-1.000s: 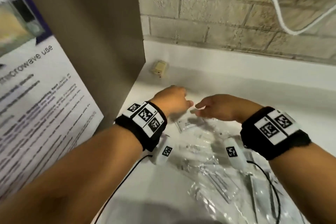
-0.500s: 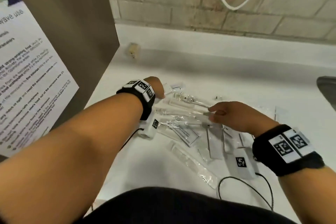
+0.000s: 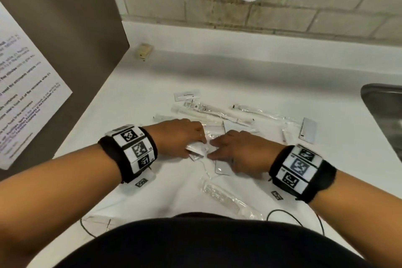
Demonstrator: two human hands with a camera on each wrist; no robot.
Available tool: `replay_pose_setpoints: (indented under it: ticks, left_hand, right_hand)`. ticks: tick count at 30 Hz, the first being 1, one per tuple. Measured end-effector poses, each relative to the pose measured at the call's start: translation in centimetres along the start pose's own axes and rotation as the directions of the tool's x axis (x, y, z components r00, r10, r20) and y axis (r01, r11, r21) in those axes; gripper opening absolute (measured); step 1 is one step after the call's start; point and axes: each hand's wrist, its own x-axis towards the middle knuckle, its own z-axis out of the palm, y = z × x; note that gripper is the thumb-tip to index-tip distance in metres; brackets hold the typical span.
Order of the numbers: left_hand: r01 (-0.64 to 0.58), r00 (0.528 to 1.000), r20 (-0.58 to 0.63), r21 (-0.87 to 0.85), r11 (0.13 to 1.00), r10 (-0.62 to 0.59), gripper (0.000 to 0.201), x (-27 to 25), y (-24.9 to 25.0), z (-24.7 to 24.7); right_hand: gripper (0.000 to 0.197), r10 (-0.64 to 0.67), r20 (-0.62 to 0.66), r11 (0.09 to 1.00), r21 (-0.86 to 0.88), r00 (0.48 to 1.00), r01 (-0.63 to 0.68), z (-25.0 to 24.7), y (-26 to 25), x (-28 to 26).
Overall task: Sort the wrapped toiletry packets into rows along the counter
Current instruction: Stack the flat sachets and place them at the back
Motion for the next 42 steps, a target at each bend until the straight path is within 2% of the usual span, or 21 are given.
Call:
replay_pose_setpoints:
  ticks: [3,9,11,13,15,16,19,21,22,24,26,27,29,32,34,35,37,39,42]
  left_hand:
    - [0.081,0.997,0.020,-0.009,0.997,-0.080,0.060,0.5,-0.1,-0.1]
    - [0.175,0.983,0.048,0.024,0.984,-0.176,0.059,1.7,0.2,-0.5]
    - [0.204,0.979,0.015,0.002,0.979,-0.204,0.054,1.6,0.2,-0.6]
    - [0.219,0.974,-0.040,-0.056,0.974,-0.221,0.049,1.2,0.4,-0.7]
    - [0.226,0.971,-0.054,-0.090,0.970,-0.231,0.048,0.8,0.6,-1.1]
    - [0.236,0.969,-0.055,-0.099,0.967,-0.242,0.048,0.7,0.5,-1.3]
    - [0.257,0.960,-0.077,-0.138,0.957,-0.269,0.048,1.0,0.1,-2.2]
    - [0.245,0.950,-0.153,-0.177,0.953,-0.272,0.042,1.5,0.1,-3.0]
    - [0.239,0.939,-0.205,-0.193,0.952,-0.277,0.038,2.0,0.2,-3.4]
    - [0.240,0.919,-0.255,-0.247,0.939,-0.302,0.032,3.1,0.9,-4.2]
    - [0.261,0.924,-0.206,-0.278,0.925,-0.322,0.028,5.2,2.1,-4.6]
    - [0.273,0.932,-0.164,-0.265,0.925,-0.322,0.026,6.3,2.9,-4.7]
    - [0.274,0.945,-0.121,-0.214,0.938,-0.303,0.029,8.9,4.5,-4.2]
    - [0.291,0.942,-0.131,-0.148,0.945,-0.310,0.049,11.9,6.2,-3.2]
    - [0.290,0.942,-0.145,-0.103,0.951,-0.303,0.058,13.2,6.7,-2.7]
    - [0.291,0.942,-0.150,-0.084,0.953,-0.301,0.061,13.6,6.9,-2.4]
    - [0.305,0.936,-0.164,-0.059,0.951,-0.310,0.064,13.9,7.2,-2.0]
    - [0.325,0.925,-0.192,-0.054,0.944,-0.329,0.063,13.9,7.2,-1.8]
    - [0.305,0.922,-0.255,0.017,0.952,-0.291,0.045,13.5,7.2,-1.6]
  right_hand:
    - [0.061,-0.048,-0.045,0.994,-0.102,0.998,0.043,0.3,1.1,0.5]
    - [0.024,-0.054,-0.155,0.987,-0.157,0.986,0.029,-0.3,1.9,0.9]
    - [0.016,0.001,-0.170,0.996,-0.086,0.985,-0.015,-0.6,2.4,1.0]
    - [0.008,0.114,-0.169,0.984,0.158,0.979,-0.088,-1.4,3.3,0.3]
    - [0.005,0.253,-0.179,0.886,0.438,0.951,-0.154,-2.6,4.4,-0.9]
    - [0.007,0.345,-0.213,0.829,0.527,0.914,-0.190,-3.1,5.4,-1.5]
    - [0.018,0.629,-0.214,0.583,0.765,0.747,-0.272,-4.1,9.4,-3.1]
    - [0.008,0.723,-0.166,0.460,0.840,0.670,-0.288,-4.2,11.7,-4.4]
    - [0.008,0.743,-0.156,0.420,0.866,0.651,-0.272,-4.3,12.3,-5.0]
    - [0.023,0.765,-0.119,0.318,0.925,0.633,-0.209,-4.2,13.1,-6.3]
    - [0.040,0.786,-0.065,0.221,0.958,0.615,-0.181,-3.5,13.7,-7.7]
    - [0.045,0.793,-0.050,0.207,0.960,0.607,-0.191,-3.2,13.9,-8.3]
    - [0.043,0.823,-0.034,0.202,0.951,0.568,-0.236,-2.0,14.5,-9.4]
    - [0.025,0.869,-0.006,0.163,0.947,0.495,-0.276,-0.5,14.6,-10.7]
    - [0.018,0.872,0.019,0.160,0.933,0.489,-0.322,0.2,13.8,-11.4]
    - [0.021,0.871,0.023,0.181,0.914,0.491,-0.364,0.6,13.4,-11.7]
    - [0.027,0.850,0.002,0.289,0.834,0.526,-0.471,1.1,11.9,-11.8]
    - [0.029,0.808,-0.013,0.405,0.738,0.589,-0.540,1.2,9.8,-11.4]
    - [0.038,0.733,0.000,0.564,0.559,0.680,-0.608,0.6,6.3,-9.4]
